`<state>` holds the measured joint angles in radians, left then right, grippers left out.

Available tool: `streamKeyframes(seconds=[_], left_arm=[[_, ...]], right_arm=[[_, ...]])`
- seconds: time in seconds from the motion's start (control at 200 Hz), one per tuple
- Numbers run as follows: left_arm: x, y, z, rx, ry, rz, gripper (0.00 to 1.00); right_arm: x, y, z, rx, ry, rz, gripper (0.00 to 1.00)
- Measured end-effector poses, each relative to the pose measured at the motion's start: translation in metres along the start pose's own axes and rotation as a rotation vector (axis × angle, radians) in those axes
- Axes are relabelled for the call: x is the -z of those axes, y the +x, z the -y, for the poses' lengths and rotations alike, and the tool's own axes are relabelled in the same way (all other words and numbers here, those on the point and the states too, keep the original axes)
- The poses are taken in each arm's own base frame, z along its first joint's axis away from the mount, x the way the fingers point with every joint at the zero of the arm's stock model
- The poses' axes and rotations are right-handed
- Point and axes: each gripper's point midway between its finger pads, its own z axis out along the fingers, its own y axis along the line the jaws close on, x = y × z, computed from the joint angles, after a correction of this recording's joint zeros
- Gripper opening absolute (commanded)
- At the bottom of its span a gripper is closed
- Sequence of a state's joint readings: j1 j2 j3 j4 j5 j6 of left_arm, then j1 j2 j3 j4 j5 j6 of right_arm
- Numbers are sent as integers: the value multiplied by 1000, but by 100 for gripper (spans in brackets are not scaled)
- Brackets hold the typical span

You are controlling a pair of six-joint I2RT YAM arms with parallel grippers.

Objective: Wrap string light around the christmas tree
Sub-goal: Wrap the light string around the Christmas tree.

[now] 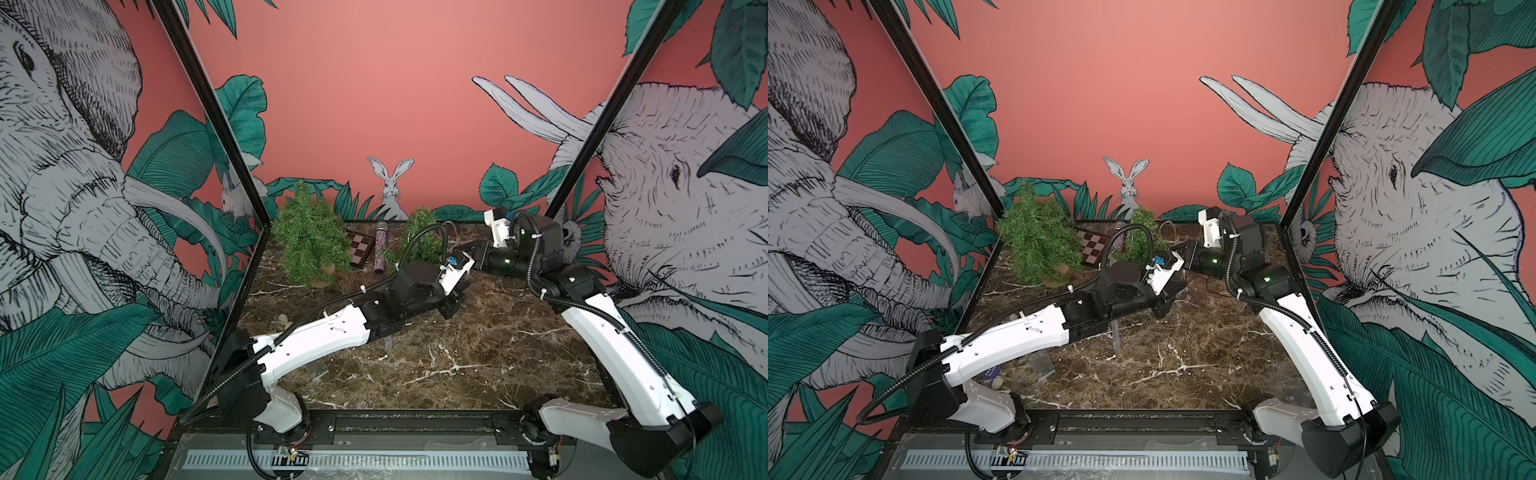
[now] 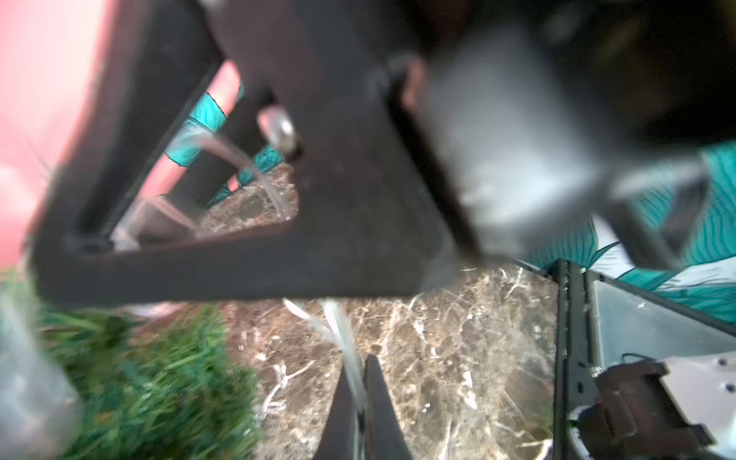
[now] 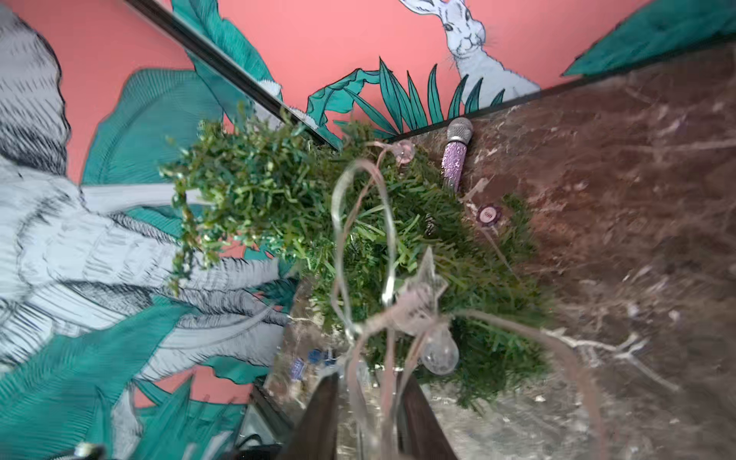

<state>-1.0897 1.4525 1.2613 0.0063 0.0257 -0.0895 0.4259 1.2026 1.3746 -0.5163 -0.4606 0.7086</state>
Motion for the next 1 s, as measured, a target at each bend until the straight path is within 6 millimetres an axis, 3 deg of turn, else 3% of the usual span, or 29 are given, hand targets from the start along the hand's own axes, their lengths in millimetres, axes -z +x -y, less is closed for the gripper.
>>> streamKeyframes(seconds=[0.125,0.255,0.395,0.5,0.62,0.79,0.88,1.0], left_arm=[[36,-9,6,0,25,-15,0],[95,-29,10,-20,52,14,0],[141,-41,-15,-15,-31,21,0],[150,-43,-37,-3,-114,-6,0],[140,-32,-50,-19,-172,-94,0],[144,-9,-79,-67,-315,-207,0],[155,-12,-95,-76,-386,-210,0],[173,-29,-119,-64,-494,-171,0]], right_arm=[[1,-3,2,25,8,12,64],[4,-7,12,39,43,26,65],[1,-8,27,61,106,19,62],[-2,-7,34,94,131,7,54],[-4,-1,36,128,132,-11,46],[-9,33,45,182,129,-71,43],[-9,40,47,208,134,-85,43],[-9,28,46,253,159,-62,45]])
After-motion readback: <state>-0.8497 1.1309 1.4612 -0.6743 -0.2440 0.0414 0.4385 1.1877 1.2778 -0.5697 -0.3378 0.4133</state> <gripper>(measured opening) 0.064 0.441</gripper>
